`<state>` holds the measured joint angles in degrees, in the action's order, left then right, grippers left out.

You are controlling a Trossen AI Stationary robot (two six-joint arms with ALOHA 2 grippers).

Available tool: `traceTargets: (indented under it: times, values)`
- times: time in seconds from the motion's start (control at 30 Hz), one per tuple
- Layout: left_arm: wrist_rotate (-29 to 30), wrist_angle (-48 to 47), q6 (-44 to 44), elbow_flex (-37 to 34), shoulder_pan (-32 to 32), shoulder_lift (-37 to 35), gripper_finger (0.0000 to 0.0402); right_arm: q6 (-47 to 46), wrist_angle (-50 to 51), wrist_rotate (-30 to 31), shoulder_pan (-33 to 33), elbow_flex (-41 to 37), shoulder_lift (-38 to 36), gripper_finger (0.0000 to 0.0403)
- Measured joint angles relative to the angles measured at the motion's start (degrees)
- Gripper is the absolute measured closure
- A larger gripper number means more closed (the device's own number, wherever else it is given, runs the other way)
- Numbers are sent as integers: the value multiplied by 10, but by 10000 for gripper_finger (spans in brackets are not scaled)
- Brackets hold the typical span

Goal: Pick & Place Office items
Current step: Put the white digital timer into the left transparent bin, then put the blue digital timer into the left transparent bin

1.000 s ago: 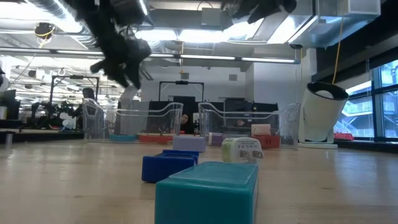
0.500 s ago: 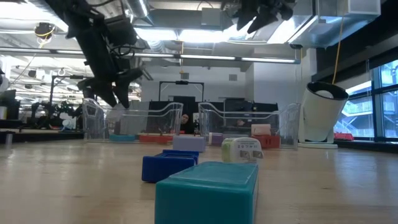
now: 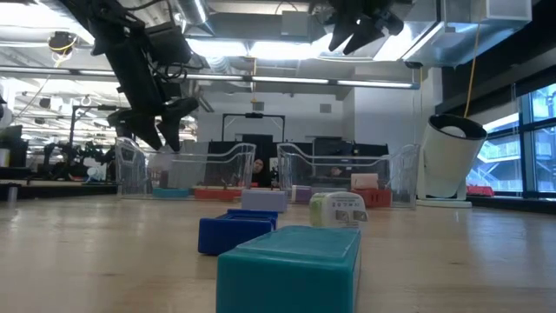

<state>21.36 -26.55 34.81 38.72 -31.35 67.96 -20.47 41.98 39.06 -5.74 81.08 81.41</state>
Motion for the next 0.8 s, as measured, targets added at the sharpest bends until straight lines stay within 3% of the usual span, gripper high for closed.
traceTargets:
  times: [0.23,0.5,0.8]
  values:
    - [-1,1,0,0,0,0,199,1,0,-56,-13,0,0,186]
    - [-23,45,-4,24,0,0,162,4,0,-72,-14,0,0,186]
    - [-218,183,-175,73,53,0,165,4,0,-72,-14,0,0,186]
